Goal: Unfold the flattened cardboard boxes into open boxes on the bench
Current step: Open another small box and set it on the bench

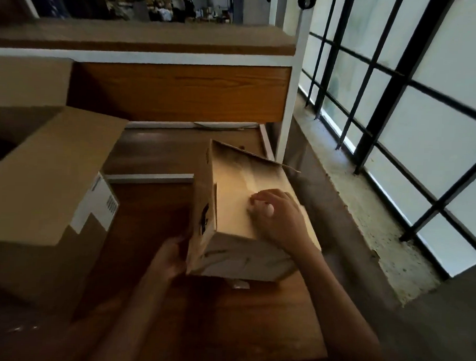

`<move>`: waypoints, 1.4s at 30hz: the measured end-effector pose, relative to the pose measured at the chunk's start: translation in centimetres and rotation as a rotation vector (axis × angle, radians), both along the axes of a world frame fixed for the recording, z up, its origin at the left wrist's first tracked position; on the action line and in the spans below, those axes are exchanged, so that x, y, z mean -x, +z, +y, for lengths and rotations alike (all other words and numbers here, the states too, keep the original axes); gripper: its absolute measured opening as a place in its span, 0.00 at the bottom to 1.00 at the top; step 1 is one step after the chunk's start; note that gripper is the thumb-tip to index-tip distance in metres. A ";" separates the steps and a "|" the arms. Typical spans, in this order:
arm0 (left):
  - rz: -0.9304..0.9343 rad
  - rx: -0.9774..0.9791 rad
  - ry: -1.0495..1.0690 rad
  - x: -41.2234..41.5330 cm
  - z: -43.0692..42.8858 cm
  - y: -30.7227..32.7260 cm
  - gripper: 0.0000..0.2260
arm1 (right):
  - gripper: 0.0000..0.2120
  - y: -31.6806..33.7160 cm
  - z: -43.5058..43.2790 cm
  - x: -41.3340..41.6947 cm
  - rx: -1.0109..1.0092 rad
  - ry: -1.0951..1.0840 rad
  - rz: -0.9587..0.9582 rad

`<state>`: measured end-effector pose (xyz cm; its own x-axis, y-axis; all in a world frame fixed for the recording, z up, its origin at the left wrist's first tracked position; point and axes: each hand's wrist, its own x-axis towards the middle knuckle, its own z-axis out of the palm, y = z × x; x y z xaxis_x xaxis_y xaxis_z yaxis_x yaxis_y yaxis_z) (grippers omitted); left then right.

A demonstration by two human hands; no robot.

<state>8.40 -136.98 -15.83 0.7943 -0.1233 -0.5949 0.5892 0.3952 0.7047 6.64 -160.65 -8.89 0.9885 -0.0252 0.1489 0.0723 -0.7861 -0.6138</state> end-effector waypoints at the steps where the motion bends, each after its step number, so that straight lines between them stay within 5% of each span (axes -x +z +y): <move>1: -0.025 -0.016 0.002 0.3 0.8 -0.3 0.12 | 0.22 -0.4 0.5 -0.3 0.103 0.011 0.064; 4: -0.061 -0.114 -0.006 0.5 1.9 -1.3 0.14 | 0.32 -2.1 2.1 -0.5 0.197 0.039 0.151; 9: -0.225 -0.375 0.171 0.1 1.1 -0.1 0.10 | 0.32 -4.5 7.2 0.8 0.435 0.004 0.075; 16: -0.464 -0.568 0.038 -0.3 1.1 1.6 0.12 | 0.29 -3.5 7.5 1.1 0.364 -0.098 -0.065; 22: -0.549 -0.310 0.196 0.5 1.5 5.9 0.14 | 0.25 -0.6 8.2 1.5 0.377 -0.239 -0.280; 28: -0.672 -0.338 -0.061 2.5 3.7 8.1 0.16 | 0.08 5.2 6.6 5.0 0.250 -0.091 -0.181; 32: -0.684 -0.242 -0.263 4.0 4.3 9.1 0.18 | 0.11 7.0 6.2 8.5 0.227 0.033 -0.095; 35: -0.656 -0.315 -0.589 4.6 4.8 9.6 0.14 | 0.11 7.3 5.9 10.7 0.192 0.231 0.144; 37: -0.727 -0.541 -0.773 4.4 4.2 8.8 0.14 | 0.12 6.5 6.0 11.6 0.050 0.338 0.363; 39: -0.941 -1.167 -0.956 4.0 3.0 7.1 0.20 | 0.12 4.3 5.9 11.5 -0.094 0.280 0.447; 40: -1.020 -1.407 -0.994 4.0 2.4 5.9 0.25 | 0.11 2.9 6.0 11.1 -0.108 0.200 0.402; 42: -1.017 -1.514 -0.962 4.6 1.5 3.8 0.31 | 0.09 0.1 5.9 10.0 0.043 0.038 0.211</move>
